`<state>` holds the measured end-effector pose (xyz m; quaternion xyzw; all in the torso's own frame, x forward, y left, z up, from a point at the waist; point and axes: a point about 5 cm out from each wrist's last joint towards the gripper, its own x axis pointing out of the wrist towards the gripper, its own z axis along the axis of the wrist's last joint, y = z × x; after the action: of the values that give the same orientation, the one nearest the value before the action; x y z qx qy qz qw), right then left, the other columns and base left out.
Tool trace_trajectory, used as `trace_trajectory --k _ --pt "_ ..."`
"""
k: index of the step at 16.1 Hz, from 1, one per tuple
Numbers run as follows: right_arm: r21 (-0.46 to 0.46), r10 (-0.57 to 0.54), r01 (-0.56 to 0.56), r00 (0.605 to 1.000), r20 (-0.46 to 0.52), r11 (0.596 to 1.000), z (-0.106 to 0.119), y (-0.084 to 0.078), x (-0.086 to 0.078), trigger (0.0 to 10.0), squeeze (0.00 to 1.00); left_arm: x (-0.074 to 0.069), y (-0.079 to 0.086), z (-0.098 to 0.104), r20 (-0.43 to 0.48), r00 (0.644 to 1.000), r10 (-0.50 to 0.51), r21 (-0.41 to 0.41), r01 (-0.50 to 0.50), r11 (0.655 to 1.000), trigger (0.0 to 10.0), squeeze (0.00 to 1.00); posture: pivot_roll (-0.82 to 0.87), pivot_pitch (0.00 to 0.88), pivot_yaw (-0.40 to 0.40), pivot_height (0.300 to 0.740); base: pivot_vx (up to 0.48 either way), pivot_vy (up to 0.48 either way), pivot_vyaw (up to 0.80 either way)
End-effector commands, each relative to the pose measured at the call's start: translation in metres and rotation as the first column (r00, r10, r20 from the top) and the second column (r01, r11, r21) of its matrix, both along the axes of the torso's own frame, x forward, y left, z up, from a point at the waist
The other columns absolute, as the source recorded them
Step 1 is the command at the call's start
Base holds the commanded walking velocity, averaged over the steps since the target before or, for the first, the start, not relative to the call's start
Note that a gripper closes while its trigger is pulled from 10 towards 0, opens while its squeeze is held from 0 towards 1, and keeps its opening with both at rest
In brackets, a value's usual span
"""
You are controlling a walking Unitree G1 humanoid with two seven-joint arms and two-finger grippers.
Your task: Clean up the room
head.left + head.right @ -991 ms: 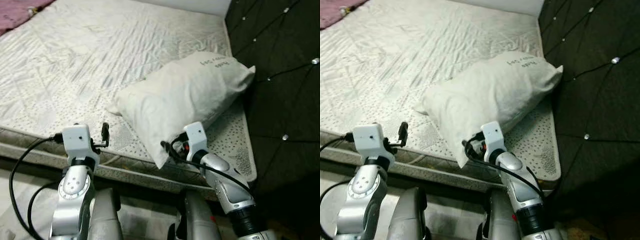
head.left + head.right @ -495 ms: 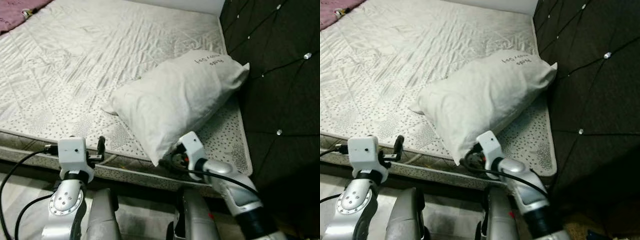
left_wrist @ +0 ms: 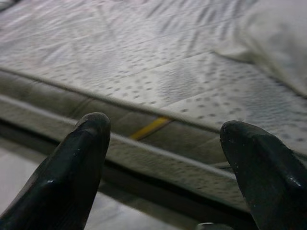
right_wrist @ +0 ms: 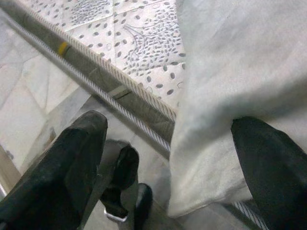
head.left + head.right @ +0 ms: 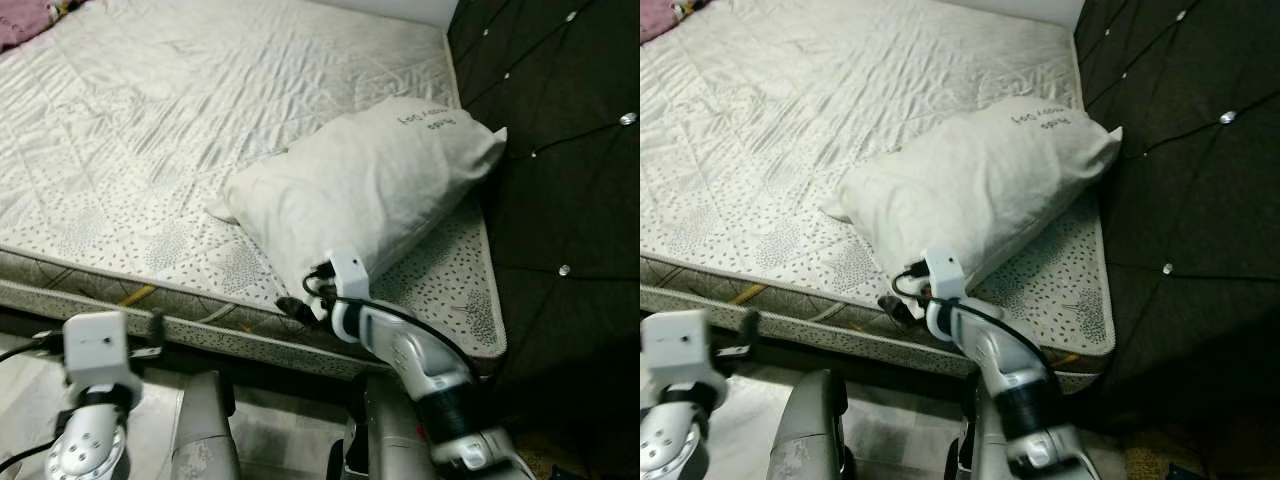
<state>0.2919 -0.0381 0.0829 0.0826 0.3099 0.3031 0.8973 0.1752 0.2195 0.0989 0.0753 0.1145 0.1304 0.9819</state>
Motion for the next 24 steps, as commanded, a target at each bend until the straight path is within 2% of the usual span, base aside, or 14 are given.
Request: trace_trajectory --k 1,3,6,10,12,14,15,16,17,18,19,20,22,24 --pt "-0.022 -0.045 0.045 0.999 0.025 0.999 0.000 0.000 0.007 10.0 0.00 -0.002 0.001 0.003 0.008 1.000 0.024 0.017 -0.024 1.000 10.0 0.00 0.24 0.119 -0.119 0.582 0.000 0.000 0.00" --pt "-0.038 -0.122 0.124 0.991 0.051 0.992 0.000 0.005 0.019 10.0 0.00 0.002 0.000 0.003 0.013 1.000 0.024 0.024 -0.024 0.999 10.0 0.00 0.24 0.114 -0.116 0.582 0.000 0.000 0.00" --pt "-0.049 -0.185 0.188 0.982 0.048 0.981 -0.002 -0.002 0.026 10.0 0.00 0.007 0.000 0.005 0.024 0.999 0.022 0.029 -0.023 0.999 10.0 0.00 0.24 0.109 -0.115 0.582 0.000 0.000 0.00" --pt "-0.114 -0.223 0.228 0.973 0.055 0.967 -0.010 -0.037 0.019 10.0 0.00 0.011 -0.001 0.003 0.032 0.999 0.028 0.026 -0.028 0.999 10.0 0.00 0.22 0.100 -0.114 0.582 0.000 0.000 0.00" --pt "-0.093 -0.141 0.143 0.990 0.021 0.985 -0.009 -0.055 0.004 10.0 0.00 0.012 -0.002 0.003 0.037 0.999 0.029 0.021 -0.030 0.999 10.0 0.00 0.21 0.097 -0.114 0.582 0.000 0.000 0.00" --pt "-0.017 0.056 -0.057 0.998 -0.021 0.998 -0.008 -0.064 -0.019 10.0 0.00 0.013 -0.002 0.002 0.039 0.999 0.028 0.014 -0.029 0.999 10.0 0.00 0.19 0.094 -0.110 0.582 0.000 0.000 0.00" --pt "0.041 0.155 -0.153 0.987 -0.039 0.987 -0.006 -0.067 -0.032 10.0 0.00 0.016 -0.004 0.002 0.044 0.999 0.023 0.008 -0.024 1.000 10.0 0.00 0.18 0.094 -0.106 0.582 0.000 0.000 0.00" --pt "0.059 0.184 -0.182 0.982 -0.042 0.982 -0.005 -0.068 -0.036 10.0 0.00 0.016 -0.004 0.002 0.046 0.999 0.021 0.006 -0.022 1.000 10.0 0.00 0.18 0.094 -0.106 0.582 0.000 0.000 0.00" --pt "0.121 0.287 -0.281 0.957 -0.040 0.952 0.000 -0.071 -0.049 10.0 0.00 0.020 -0.007 0.003 0.059 0.998 0.010 -0.003 -0.010 1.000 10.0 0.00 0.17 0.092 -0.099 0.582 0.000 0.000 0.00" --pt "0.099 0.289 -0.284 0.956 -0.043 0.954 -0.001 -0.073 -0.050 10.0 0.00 0.021 -0.008 0.002 0.058 0.998 0.007 -0.003 -0.006 1.000 10.0 0.00 0.17 0.091 -0.097 0.582 0.000 0.000 0.00" --pt "-0.021 0.286 -0.286 0.958 -0.026 0.958 -0.007 -0.077 -0.046 10.0 0.00 0.022 -0.008 0.002 0.056 0.998 0.001 -0.004 -0.001 1.000 10.0 0.00 0.16 0.089 -0.093 0.582 0.000 0.000 0.00" --pt "-0.061 0.259 -0.260 0.966 -0.012 0.964 -0.008 -0.077 -0.040 10.0 0.00 0.023 -0.008 0.002 0.056 0.998 -0.001 -0.005 0.001 1.000 10.0 0.00 0.17 0.088 -0.092 0.582 0.000 0.000 0.00" --pt "-0.068 0.197 -0.196 0.980 0.016 0.978 -0.004 -0.069 -0.029 10.0 0.00 0.024 -0.009 0.002 0.057 0.998 -0.003 -0.006 0.003 1.000 10.0 0.00 0.17 0.087 -0.093 0.582 0.000 0.000 0.00" --pt "-0.126 0.122 -0.110 0.988 0.095 0.986 0.002 -0.054 -0.012 10.0 0.00 0.025 -0.009 0.002 0.057 0.998 -0.003 -0.007 0.003 1.000 10.0 0.00 0.17 0.086 -0.097 0.582 0.000 0.000 0.00"
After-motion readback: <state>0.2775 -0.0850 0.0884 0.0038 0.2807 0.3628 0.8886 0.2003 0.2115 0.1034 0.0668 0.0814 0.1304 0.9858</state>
